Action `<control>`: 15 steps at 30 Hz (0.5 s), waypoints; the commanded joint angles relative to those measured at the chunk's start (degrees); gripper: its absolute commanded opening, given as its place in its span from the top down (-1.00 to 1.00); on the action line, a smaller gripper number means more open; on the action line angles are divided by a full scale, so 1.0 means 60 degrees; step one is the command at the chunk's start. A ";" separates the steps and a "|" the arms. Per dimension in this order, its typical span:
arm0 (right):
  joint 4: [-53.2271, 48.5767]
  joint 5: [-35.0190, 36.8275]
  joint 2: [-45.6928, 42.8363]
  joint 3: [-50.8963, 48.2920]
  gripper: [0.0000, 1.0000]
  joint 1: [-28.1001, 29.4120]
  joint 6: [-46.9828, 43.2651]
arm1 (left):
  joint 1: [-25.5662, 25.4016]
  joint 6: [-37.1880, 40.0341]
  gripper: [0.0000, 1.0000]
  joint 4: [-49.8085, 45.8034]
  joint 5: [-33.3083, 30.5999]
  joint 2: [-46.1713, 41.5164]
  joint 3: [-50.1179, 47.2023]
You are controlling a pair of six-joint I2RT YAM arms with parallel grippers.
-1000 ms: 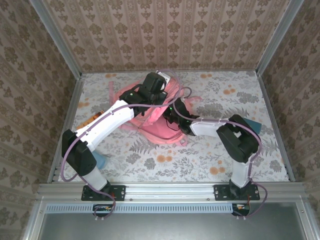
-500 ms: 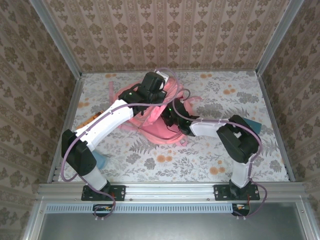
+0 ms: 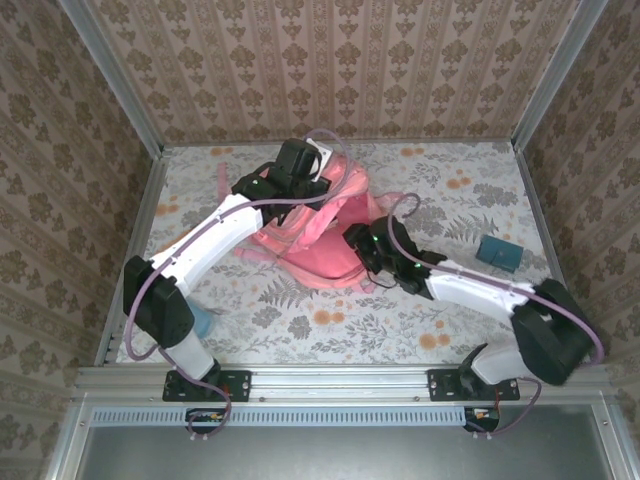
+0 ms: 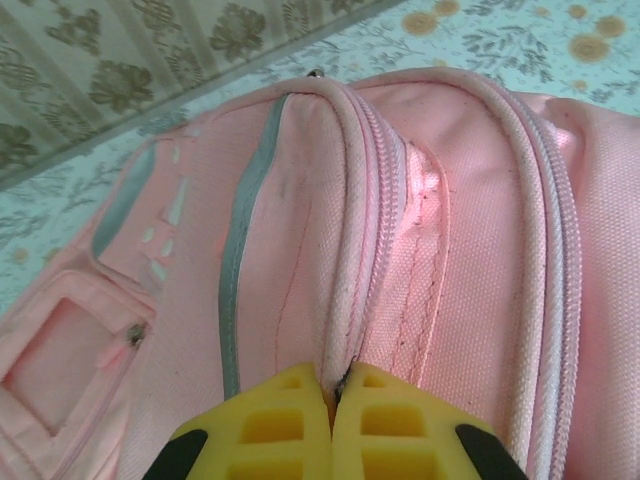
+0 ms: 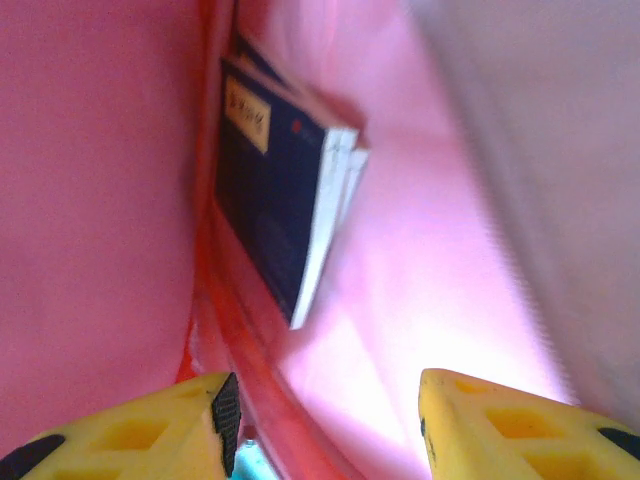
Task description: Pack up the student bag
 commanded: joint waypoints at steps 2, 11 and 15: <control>-0.2717 0.2171 -0.1802 -0.0625 -0.05 -0.0172 -0.0830 | 0.0115 0.0143 1.00 0.1093 0.1394 0.0629 0.0289; -0.3838 0.2167 -0.3731 -0.0054 -0.49 -0.1255 -0.4292 | 0.0106 -0.0723 -0.32 0.1097 0.2099 0.1053 0.0156; -0.3969 0.0896 -0.2468 0.1208 -0.65 -0.1378 -0.5989 | 0.0750 -0.2198 -0.55 0.1139 0.1354 0.0465 -0.0907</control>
